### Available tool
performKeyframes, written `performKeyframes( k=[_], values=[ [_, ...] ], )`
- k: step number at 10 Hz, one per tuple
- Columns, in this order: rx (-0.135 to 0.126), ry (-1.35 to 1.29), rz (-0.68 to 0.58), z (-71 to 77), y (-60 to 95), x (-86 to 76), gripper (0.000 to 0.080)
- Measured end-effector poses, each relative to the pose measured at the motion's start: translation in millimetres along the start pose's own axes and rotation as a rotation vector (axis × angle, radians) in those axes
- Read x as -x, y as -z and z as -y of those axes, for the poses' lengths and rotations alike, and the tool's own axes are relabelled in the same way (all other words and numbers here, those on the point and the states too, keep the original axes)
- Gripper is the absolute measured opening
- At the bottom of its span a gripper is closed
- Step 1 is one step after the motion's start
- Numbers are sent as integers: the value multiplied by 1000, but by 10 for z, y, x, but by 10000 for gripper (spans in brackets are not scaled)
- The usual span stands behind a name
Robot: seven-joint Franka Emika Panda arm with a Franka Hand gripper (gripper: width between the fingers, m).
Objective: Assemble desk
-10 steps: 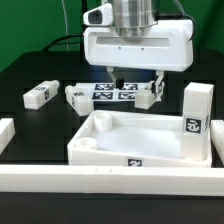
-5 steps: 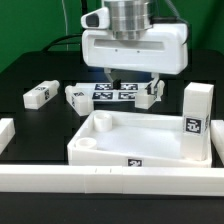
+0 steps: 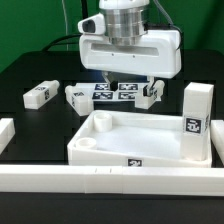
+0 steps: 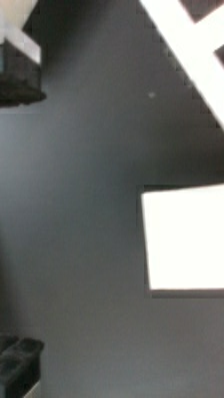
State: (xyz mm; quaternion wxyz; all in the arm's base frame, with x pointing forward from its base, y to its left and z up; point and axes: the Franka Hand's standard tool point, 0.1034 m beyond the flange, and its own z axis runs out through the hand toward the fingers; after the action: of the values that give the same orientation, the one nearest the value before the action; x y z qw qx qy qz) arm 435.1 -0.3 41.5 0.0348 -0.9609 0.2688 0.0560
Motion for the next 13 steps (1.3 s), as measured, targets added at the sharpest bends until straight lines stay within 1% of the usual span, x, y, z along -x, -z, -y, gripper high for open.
performKeyframes(
  k=[2,4,5,7,8,9,10,12,13],
  values=[
    [8,17,135,36,19,-6,649],
    [8,35,227,90,56,-23,649],
    [7,49,308,72,56,-6,649],
    [17,40,434,40,39,14,649],
    [25,35,537,17,38,47,649],
    [28,32,556,15,-20,-3,649],
    [38,33,613,18,-23,75,649],
    [58,45,724,71,-65,123,649],
    [68,44,779,67,-97,129,649]
  ],
)
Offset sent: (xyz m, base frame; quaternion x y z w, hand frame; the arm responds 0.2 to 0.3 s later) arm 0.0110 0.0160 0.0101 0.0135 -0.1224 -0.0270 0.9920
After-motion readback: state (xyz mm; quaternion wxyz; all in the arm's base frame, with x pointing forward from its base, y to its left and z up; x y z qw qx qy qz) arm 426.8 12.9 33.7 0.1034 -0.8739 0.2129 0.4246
